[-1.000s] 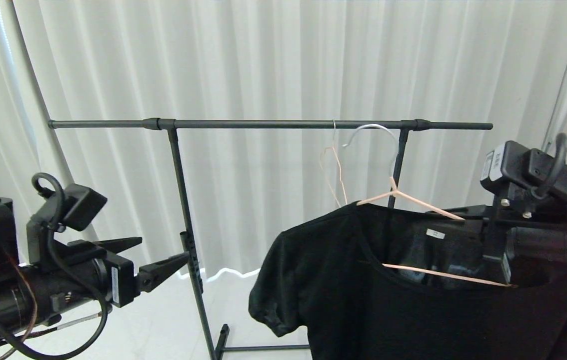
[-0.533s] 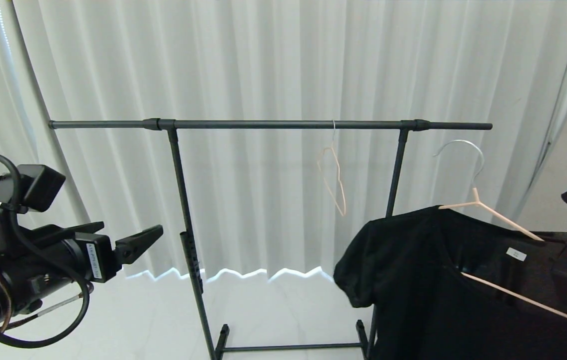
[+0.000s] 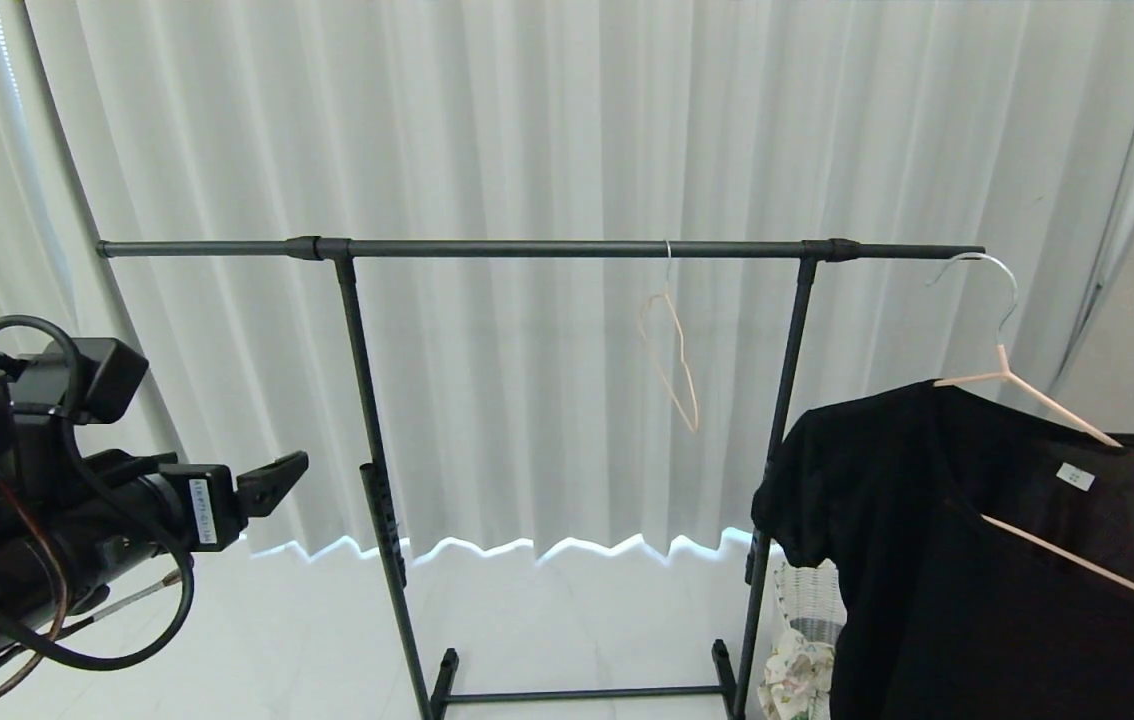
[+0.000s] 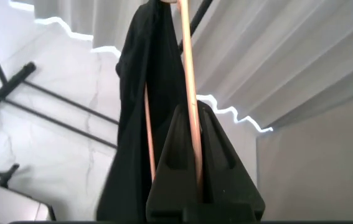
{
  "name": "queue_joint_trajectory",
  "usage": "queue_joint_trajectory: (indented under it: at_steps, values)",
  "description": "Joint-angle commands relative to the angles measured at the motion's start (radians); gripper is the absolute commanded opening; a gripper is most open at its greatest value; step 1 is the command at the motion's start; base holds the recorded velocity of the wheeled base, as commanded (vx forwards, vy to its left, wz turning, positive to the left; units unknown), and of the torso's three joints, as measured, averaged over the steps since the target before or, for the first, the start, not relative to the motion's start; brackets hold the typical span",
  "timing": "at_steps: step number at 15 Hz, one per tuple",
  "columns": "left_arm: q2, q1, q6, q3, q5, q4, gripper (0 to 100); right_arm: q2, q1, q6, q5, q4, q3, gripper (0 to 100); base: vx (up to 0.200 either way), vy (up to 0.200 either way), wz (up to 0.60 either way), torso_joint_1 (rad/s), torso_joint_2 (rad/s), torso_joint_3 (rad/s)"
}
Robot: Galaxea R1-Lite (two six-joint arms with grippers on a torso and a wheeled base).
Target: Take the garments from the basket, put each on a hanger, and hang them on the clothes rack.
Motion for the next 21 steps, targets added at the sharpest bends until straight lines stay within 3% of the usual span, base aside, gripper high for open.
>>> queue_joint_trajectory:
  at_steps: [1,4,10,13,17,21]
  values:
    - [0.030,0.003,0.000,-0.003,0.029,-0.003,100,0.020,0.000,0.018,-0.023,0.001,-0.011,0,0.000,0.000,0.00,0.000,0.00,0.000]
    - [0.031,0.003,0.005,-0.009,0.038,-0.012,100,0.035,0.000,0.068,-0.099,-0.005,-0.023,0,0.000,0.000,0.00,0.000,0.00,0.000]
    - [0.028,-0.002,0.108,-0.008,0.038,-0.018,100,0.116,0.000,0.098,-0.106,-0.008,-0.124,0,0.000,0.000,0.00,0.000,0.00,0.000]
    - [0.027,-0.013,0.103,-0.006,0.032,-0.018,100,0.144,0.000,0.128,-0.106,-0.043,-0.132,0,0.000,0.000,0.00,0.000,0.00,0.000]
    - [0.024,-0.036,0.103,-0.006,0.026,-0.018,100,0.178,0.005,0.133,-0.126,-0.122,-0.139,0,0.200,0.000,0.00,-0.002,0.00,0.005]
    - [0.024,-0.039,0.103,-0.006,0.026,-0.018,100,0.187,0.078,0.173,-0.128,-0.122,-0.152,0,0.200,0.000,0.00,0.008,0.00,0.005]
